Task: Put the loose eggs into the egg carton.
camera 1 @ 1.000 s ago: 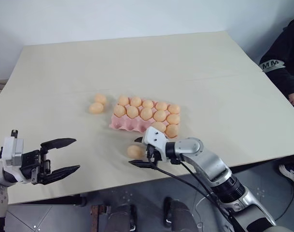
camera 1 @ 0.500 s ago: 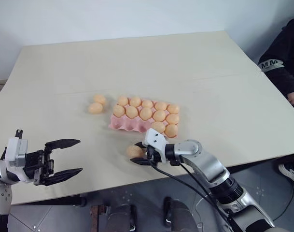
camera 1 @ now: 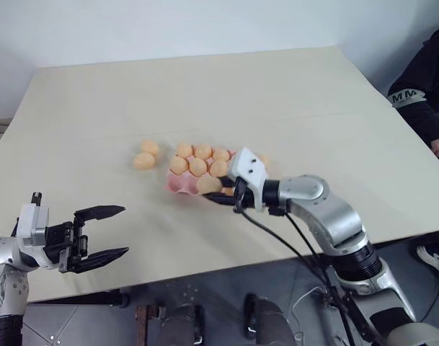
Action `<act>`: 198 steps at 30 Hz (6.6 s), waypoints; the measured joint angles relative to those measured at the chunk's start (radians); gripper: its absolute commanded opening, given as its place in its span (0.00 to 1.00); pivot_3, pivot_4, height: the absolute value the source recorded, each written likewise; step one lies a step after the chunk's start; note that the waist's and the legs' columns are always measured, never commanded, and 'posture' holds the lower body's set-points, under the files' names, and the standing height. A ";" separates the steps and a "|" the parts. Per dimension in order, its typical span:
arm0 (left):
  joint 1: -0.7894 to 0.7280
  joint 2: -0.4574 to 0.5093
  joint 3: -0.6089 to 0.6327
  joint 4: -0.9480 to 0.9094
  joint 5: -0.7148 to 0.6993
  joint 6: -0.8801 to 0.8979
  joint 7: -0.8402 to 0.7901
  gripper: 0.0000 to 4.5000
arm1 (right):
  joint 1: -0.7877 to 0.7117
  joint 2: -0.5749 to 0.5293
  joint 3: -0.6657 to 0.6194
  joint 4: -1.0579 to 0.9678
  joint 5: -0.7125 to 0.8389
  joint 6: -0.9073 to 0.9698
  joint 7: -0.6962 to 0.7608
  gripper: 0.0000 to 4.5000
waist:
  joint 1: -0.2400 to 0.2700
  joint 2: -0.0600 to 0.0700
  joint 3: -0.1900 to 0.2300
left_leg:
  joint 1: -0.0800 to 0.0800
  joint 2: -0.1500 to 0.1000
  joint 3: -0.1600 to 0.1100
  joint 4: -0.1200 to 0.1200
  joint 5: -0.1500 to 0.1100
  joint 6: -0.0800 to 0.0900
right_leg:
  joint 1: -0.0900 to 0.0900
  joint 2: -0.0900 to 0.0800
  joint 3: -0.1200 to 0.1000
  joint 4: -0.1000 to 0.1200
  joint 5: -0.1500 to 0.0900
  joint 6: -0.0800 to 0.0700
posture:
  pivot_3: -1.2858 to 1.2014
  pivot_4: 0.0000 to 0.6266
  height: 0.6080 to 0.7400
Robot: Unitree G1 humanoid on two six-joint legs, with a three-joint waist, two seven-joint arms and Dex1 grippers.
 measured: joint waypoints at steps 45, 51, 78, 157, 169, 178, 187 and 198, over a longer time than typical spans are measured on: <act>-0.082 -0.040 -0.006 0.103 0.095 -0.176 0.224 1.00 | -0.028 -0.171 -0.122 0.067 0.031 -0.098 0.181 0.99 | 0.003 0.000 0.000 | 0.000 0.001 0.000 0.000 0.000 0.004 | 0.001 0.000 -0.007 -0.001 0.000 0.000 | 0.52 0.24 1.00; -0.117 -0.061 0.014 0.133 0.196 -0.256 0.427 1.00 | 0.086 -0.336 -0.279 0.081 0.094 -0.202 0.293 0.99 | 0.006 0.000 0.000 | 0.000 0.002 0.001 0.000 0.000 0.005 | 0.001 0.000 -0.009 -0.002 0.000 0.000 | 0.52 0.24 1.00; 0.212 -0.369 0.010 -0.558 0.347 0.207 1.266 1.00 | 0.438 -0.539 -0.644 0.211 0.264 -0.371 0.501 0.99 | 0.032 0.000 0.000 | 0.002 0.007 0.005 0.009 -0.003 -0.001 | 0.004 -0.003 -0.006 -0.006 0.004 -0.005 | 0.52 0.24 1.00; -0.613 -0.157 -0.504 -0.025 0.304 0.477 0.626 0.43 | 0.590 -0.525 -0.666 0.054 0.289 -0.347 0.307 1.00 | 0.054 0.001 0.000 | -0.002 0.008 0.016 0.013 0.001 0.010 | 0.002 0.002 -0.009 -0.012 0.018 -0.005 | 0.52 0.24 1.00; -0.641 -0.222 -0.561 0.130 0.398 0.403 0.613 0.64 | 0.728 -0.505 -0.762 -0.029 0.299 -0.347 0.257 1.00 | 0.056 0.001 0.000 | -0.002 0.008 0.016 0.013 -0.001 0.006 | 0.002 0.001 -0.008 -0.012 0.018 -0.005 | 0.52 0.24 1.00; -0.663 -0.251 -0.539 0.137 0.409 0.395 0.645 1.00 | 0.722 -0.503 -0.764 -0.025 0.299 -0.349 0.259 1.00 | 0.054 0.001 0.000 | -0.002 0.008 0.016 0.013 -0.001 0.007 | 0.002 0.001 -0.008 -0.012 0.018 -0.004 | 0.52 0.24 1.00; -0.601 -0.191 -0.364 -0.041 0.390 0.429 0.764 1.00 | 0.634 -0.507 -0.726 0.049 0.294 -0.359 0.302 1.00 | 0.048 0.001 0.000 | -0.002 0.008 0.016 0.013 0.000 0.008 | 0.002 0.001 -0.008 -0.011 0.018 -0.004 | 0.52 0.24 1.00; -0.214 -0.208 -0.018 -0.368 0.376 0.472 1.051 1.00 | 0.516 -0.514 -0.635 0.171 0.274 -0.394 0.375 1.00 | 0.056 0.001 0.000 | -0.002 0.008 0.016 0.013 -0.002 0.006 | 0.002 -0.002 -0.007 -0.013 0.019 -0.004 | 0.52 0.24 1.00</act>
